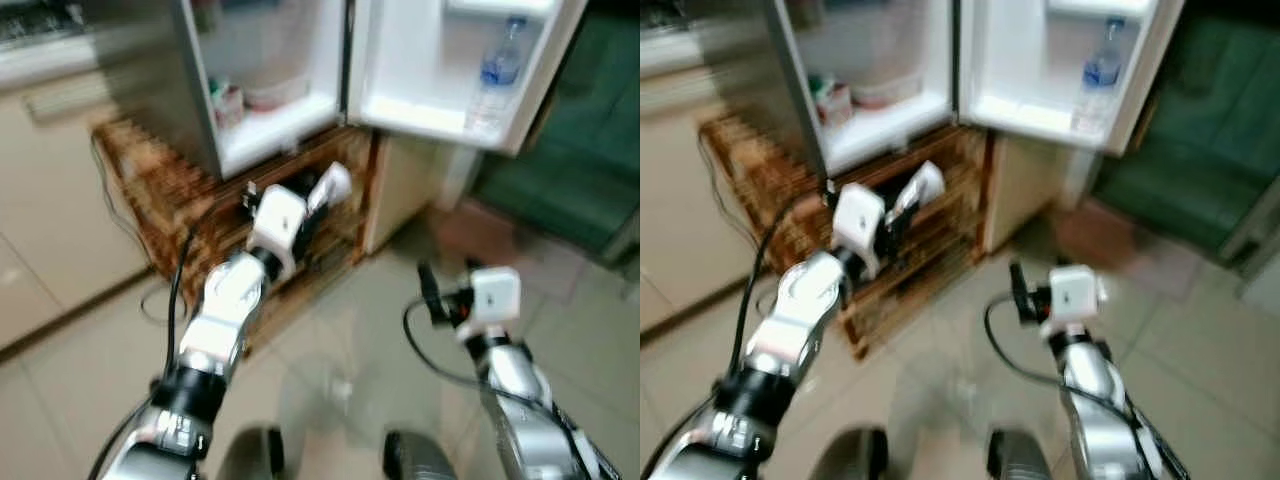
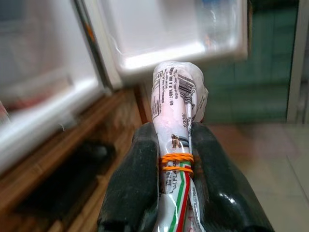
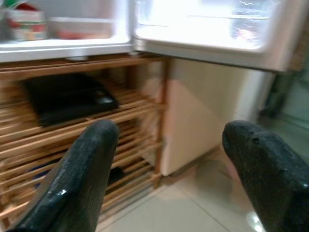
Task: Restocking fridge
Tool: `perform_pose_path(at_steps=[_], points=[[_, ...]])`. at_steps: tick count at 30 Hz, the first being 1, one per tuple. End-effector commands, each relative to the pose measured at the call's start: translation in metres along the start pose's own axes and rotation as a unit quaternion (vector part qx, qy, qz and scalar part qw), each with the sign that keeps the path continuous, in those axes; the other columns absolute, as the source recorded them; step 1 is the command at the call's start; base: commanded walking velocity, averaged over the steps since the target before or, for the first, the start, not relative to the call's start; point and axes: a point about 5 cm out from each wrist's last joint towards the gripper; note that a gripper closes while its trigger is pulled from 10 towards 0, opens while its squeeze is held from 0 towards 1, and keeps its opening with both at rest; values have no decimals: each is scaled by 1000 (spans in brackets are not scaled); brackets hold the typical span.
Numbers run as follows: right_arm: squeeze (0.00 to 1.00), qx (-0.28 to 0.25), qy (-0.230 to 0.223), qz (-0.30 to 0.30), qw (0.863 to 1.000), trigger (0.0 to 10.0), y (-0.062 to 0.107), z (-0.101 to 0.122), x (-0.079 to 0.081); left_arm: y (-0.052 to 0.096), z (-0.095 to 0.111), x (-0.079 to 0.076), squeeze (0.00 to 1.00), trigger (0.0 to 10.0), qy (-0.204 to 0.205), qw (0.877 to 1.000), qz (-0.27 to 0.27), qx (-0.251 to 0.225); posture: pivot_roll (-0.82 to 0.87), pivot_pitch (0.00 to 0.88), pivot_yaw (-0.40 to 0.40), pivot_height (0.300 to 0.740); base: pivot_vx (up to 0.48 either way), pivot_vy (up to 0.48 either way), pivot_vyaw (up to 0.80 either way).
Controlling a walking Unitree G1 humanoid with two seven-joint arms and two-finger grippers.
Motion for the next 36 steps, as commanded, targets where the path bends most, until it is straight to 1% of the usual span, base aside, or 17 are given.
perform_pose_path(at_steps=[1,6,7,8,9,11,12,15,24,36], points=[[0,-3,9,-24,1000,10000,2,1,-7,-3,7,3,0,10000,-6,1000,9,-11,88,8,38,625,341,0,0],[0,-9,14,-55,998,10000,3,3,-16,-3,4,5,0,10000,-12,1000,17,-6,84,12,41,645,443,0,0],[0,-12,12,-67,998,10000,5,4,-21,-3,4,5,0,10000,-9,1000,16,-7,84,12,41,655,469,0,0],[0,-12,12,-67,998,10000,5,4,-21,-3,4,5,0,10000,-9,1000,16,-7,84,12,41,655,469,0,0],[0,-13,11,-76,997,10000,6,5,-25,-4,5,5,0,10000,-9,1000,15,-7,84,12,41,665,469,0,0],[0,-12,13,-78,997,10000,6,5,-26,-4,5,6,0,10000,-7,1000,18,-9,84,12,41,670,469,0,0],[0,-12,15,-81,997,10000,6,5,-27,-5,6,7,0,10000,-5,1000,19,-11,71,14,51,680,472,0,0],[0,-14,17,-87,996,10000,6,5,-27,-5,6,8,0,10000,-4,1000,20,-11,72,14,53,690,472,0,0],[0,-15,17,-86,996,10000,5,4,-25,-5,7,9,0,10000,-3,1000,25,-16,77,14,53,690,472,0,0],[0,-17,14,-80,997,10000,6,4,-20,-6,9,4,0,10000,-9,1000,10,-22,76,17,57,690,469,0,0]])
Point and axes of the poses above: a point about 5 cm out from each wrist's last joint towards the gripper, its own y axis pointing back from the gripper into the wrist, its own z axis along the axis of the wrist's last joint, x = y × z, and after that the axes turned 3 degrees about -y, right-handed
